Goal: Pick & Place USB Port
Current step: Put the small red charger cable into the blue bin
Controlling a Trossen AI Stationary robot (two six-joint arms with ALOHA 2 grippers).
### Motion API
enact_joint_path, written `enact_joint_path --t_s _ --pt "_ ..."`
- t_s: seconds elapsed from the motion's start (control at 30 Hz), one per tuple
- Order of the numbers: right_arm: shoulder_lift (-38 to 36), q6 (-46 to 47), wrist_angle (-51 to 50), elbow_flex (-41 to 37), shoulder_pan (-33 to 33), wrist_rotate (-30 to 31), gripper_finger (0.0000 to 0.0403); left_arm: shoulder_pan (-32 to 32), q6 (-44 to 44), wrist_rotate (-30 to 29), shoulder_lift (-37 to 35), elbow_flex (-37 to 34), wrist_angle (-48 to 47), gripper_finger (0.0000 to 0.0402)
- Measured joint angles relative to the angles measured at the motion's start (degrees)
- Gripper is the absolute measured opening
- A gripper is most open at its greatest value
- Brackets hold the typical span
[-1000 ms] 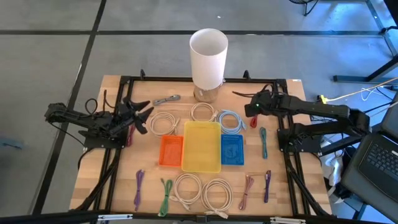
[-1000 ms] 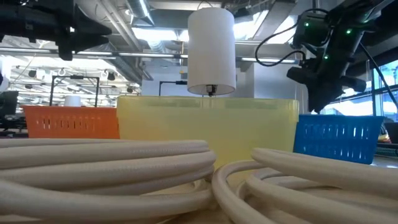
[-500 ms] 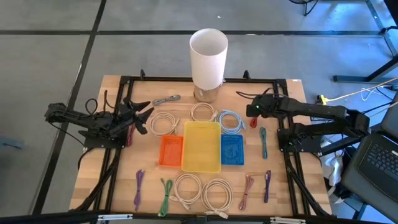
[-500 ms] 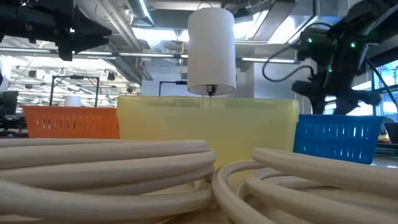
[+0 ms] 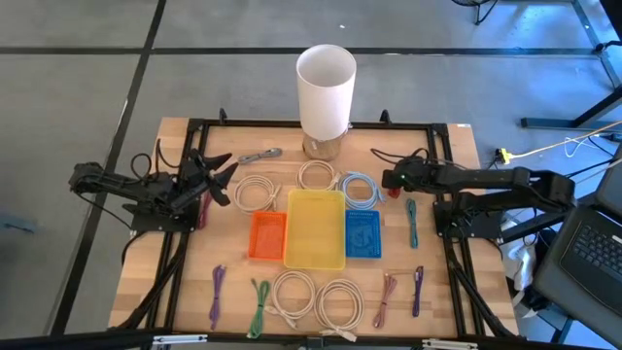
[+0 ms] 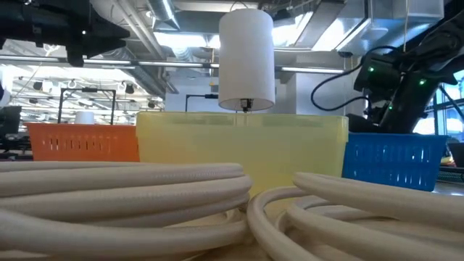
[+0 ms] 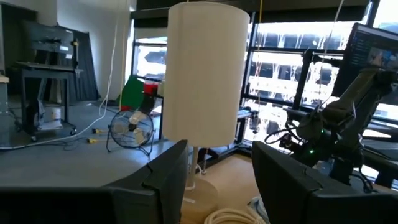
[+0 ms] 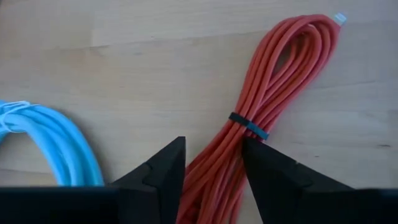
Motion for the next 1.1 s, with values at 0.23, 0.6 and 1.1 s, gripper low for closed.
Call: enact_joint_path --t_s 0.23,0.6,1.1 --pt "2.08 -0.24 -0.15 0.20 0.07 1.13 0.0151 0.00 -3.21 0.61 0.01 0.00 -2.30 0.0171" --pt "2.21 -3.38 -1.10 0.11 0.25 2.21 0.0026 0.00 -4.45 1.08 0.01 0.00 -2.57 0.0171" --pt "-3.41 -13.73 -0.09 3.56 6.25 5.46 0.0014 0.00 -4.49 1.06 0.01 0.00 -2.61 0.0171"
